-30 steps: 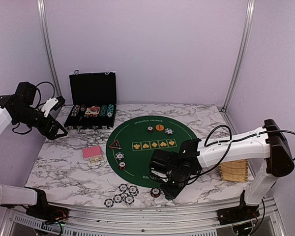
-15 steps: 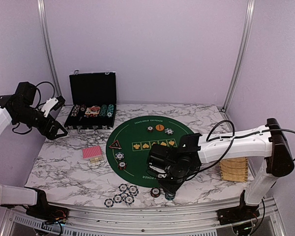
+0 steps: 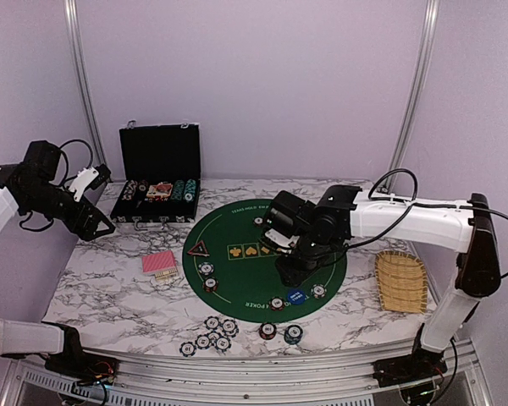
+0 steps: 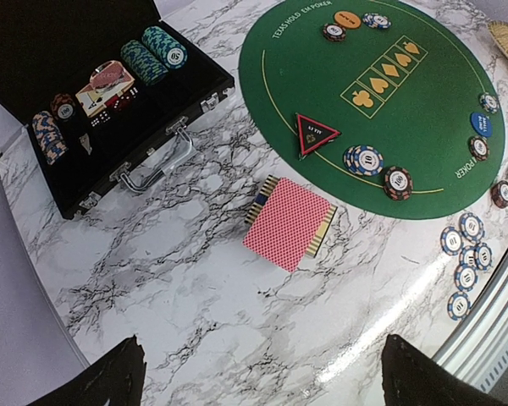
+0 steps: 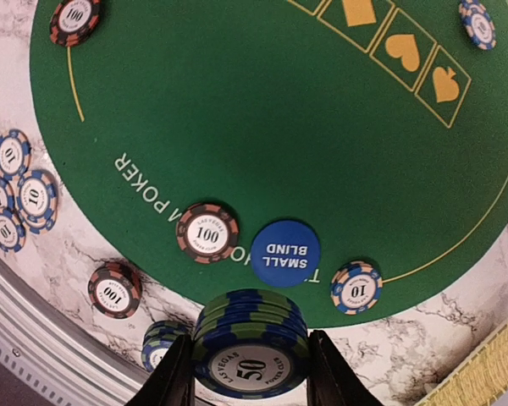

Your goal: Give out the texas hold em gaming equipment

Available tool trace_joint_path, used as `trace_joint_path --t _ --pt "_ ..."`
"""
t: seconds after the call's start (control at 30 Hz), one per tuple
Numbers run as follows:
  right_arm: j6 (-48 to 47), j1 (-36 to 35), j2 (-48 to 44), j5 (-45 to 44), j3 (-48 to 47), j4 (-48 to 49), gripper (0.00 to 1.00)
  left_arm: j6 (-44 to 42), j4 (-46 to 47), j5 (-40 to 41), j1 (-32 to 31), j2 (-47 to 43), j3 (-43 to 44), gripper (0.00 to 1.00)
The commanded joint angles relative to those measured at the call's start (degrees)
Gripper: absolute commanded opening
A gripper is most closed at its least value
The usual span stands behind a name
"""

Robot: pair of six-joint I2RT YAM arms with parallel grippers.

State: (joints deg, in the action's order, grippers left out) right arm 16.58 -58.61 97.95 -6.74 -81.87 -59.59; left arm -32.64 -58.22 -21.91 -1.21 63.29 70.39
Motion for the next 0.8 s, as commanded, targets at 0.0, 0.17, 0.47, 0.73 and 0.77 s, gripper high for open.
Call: trace_joint_path --t 0.0,0.17,0.47,0.73,0.77 --pt "-1.3 0.2 -0.5 1.4 0.0 -0.3 0.15 -0.9 -1.3 1.0 -0.2 -1.4 0.6 0.99" --pt "1.4 -2.2 -3.8 3.8 8.2 1.3 0.15 -1.2 -1.3 0.4 -0.2 -1.0 0.3 0.99" --pt "3.4 -4.9 -4.0 4.5 10.2 2.4 0.15 -0.6 -1.3 -0.5 -0.2 -0.8 0.5 0.99" --pt "-0.5 1.1 -0.6 0.5 3.1 1.7 0.13 -0.6 -1.3 -0.4 -0.2 -1.1 0.7 0.99" --pt "-1.0 2.0 -0.1 0.3 2.4 1.7 0.13 -0.6 -1.3 -0.3 -0.2 -1.2 0.7 0.99"
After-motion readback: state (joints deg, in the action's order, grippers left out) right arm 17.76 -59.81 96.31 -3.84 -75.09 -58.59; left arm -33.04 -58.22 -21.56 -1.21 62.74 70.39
